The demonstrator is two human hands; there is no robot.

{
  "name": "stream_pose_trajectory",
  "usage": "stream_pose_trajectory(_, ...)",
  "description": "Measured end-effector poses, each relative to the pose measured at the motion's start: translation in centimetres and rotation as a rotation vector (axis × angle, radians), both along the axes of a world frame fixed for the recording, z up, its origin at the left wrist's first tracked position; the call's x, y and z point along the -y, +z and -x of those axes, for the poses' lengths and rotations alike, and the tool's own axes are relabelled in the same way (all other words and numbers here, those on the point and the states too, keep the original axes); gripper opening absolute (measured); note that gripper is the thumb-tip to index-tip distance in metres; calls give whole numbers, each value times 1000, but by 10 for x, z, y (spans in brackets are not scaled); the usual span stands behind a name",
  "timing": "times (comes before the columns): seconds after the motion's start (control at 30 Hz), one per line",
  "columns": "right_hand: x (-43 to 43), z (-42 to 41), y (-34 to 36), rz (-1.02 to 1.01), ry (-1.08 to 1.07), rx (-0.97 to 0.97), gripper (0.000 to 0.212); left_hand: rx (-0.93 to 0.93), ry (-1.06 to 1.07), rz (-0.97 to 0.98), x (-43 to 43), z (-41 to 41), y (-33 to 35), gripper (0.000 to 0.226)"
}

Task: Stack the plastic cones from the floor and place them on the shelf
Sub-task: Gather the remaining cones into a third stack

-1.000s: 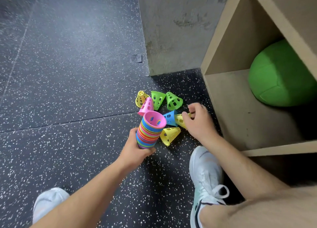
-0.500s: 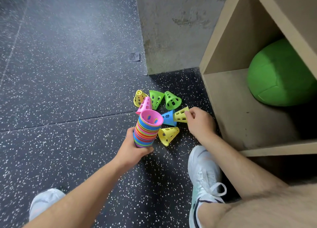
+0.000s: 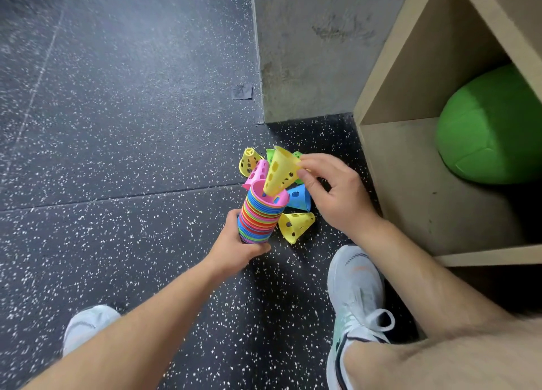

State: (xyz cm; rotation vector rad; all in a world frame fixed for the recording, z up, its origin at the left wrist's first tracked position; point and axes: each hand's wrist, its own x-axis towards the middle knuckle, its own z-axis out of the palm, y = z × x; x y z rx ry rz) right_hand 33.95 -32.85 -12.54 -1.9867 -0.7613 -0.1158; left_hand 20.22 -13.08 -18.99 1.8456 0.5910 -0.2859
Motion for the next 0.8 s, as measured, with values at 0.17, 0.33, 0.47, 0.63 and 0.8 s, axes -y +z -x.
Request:
stream_pose_trajectory(0.17,-7,6,-7,112,186,-57,20,20,16,34,0,1,-2,77)
stream_pose_trajectory(0.33,-10,20,-12,166,258,-221,27,33,41,32,-2,1,-5,75)
stream_pose_trajectory(0.47,-8,12,-13,143,183,-274,29,26,32,32,-4,-1,-6,76)
stream_pose_trajectory(0.63,-7,1,-35,175,-160,-362,19,21,27,36,-2,0,-5,75)
stream_pose_trajectory(0.8,-6,-13,-55,315,-324,-582,35,11,25,53,-3,0,-4,73)
